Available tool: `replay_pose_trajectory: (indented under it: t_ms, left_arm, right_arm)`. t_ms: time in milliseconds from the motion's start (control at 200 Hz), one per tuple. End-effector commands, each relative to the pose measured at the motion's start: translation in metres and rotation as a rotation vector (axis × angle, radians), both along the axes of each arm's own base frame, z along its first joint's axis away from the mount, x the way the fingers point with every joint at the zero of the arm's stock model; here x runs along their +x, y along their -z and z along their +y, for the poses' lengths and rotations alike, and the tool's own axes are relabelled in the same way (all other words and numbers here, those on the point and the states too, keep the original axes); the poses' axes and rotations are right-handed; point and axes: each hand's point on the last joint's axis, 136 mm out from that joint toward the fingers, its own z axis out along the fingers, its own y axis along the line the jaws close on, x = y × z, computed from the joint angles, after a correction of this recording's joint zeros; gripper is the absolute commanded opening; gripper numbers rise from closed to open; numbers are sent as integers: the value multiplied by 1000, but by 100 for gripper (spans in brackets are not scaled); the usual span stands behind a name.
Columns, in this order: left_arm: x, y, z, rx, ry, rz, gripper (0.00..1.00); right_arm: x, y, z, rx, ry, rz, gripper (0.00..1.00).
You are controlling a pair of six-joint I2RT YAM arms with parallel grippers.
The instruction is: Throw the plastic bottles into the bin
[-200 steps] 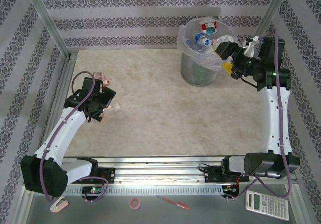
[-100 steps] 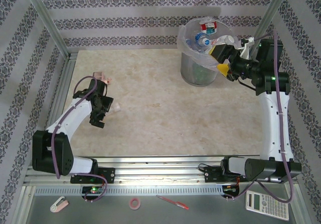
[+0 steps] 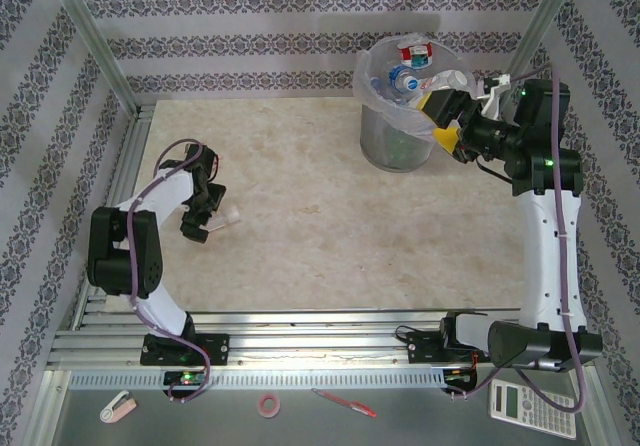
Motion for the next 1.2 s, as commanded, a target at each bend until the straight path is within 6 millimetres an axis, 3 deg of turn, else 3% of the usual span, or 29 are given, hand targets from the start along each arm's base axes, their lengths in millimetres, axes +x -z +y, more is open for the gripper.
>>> replay_pose_trajectory:
  t_ms: [0,305,515,615,724,944,1194]
  left_arm:
    - [8,-1,4,10,30,2,100]
    - [13,23,-10,-57,159,16,79]
    - [16,18,-19,-85,262,-37,60]
    - [22,16,-30,-131,343,-100,58]
    - [15,15,-33,-130,426,-82,54]
    - [21,-13,-56,-150,598,-244,47]
    - [40,-71,-129,-192,879,-472,41]
  right_arm:
    - [-11,-3,2,-4,-25,-23,98]
    - [-12,5,-4,-4,-4,-7,98]
    - [-11,7,-8,-6,9,-3,98]
    - [-8,11,-11,-6,21,10,98]
    - [-5,13,-13,-3,27,16,98]
    - [-1,19,-17,-4,34,29,98]
    - [4,23,-23,-8,47,38,98]
